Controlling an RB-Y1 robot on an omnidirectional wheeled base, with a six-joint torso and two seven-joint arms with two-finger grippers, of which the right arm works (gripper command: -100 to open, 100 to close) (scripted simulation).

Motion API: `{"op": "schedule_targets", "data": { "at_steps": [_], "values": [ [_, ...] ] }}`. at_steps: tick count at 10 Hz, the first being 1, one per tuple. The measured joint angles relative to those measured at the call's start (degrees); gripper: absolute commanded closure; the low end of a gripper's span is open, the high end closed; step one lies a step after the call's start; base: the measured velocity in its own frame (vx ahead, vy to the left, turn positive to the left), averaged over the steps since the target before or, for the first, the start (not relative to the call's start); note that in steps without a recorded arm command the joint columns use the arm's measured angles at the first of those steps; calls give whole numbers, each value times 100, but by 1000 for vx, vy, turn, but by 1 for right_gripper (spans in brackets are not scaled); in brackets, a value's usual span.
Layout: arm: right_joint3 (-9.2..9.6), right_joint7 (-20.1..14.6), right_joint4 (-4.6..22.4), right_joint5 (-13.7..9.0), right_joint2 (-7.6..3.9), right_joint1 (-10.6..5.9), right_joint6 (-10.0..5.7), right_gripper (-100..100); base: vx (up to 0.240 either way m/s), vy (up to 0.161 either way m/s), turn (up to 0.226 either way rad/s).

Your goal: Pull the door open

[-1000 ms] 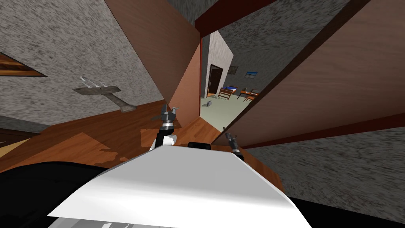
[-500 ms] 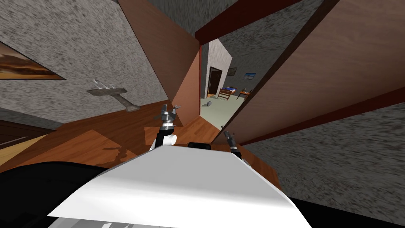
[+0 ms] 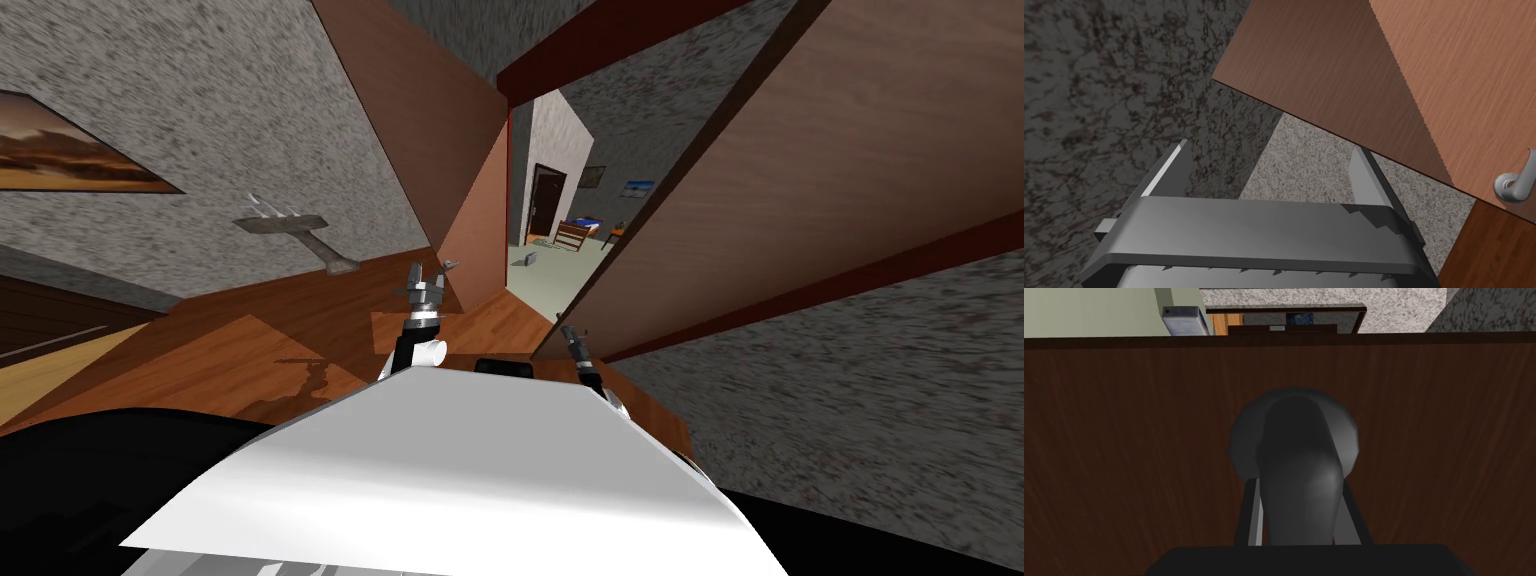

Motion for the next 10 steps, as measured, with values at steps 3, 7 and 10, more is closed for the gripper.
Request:
{"op": "schedule_targets", "data": {
  "at_steps": [3, 7, 10],
  "values": [
    [54, 37, -217, 5, 12, 46, 184, 100, -87, -68, 28],
    [249, 95, -312, 60, 136, -144, 417, 100, -77, -84, 98],
    [155, -30, -29, -34, -53, -109, 100, 100, -166, -18, 270]
  ]
}}
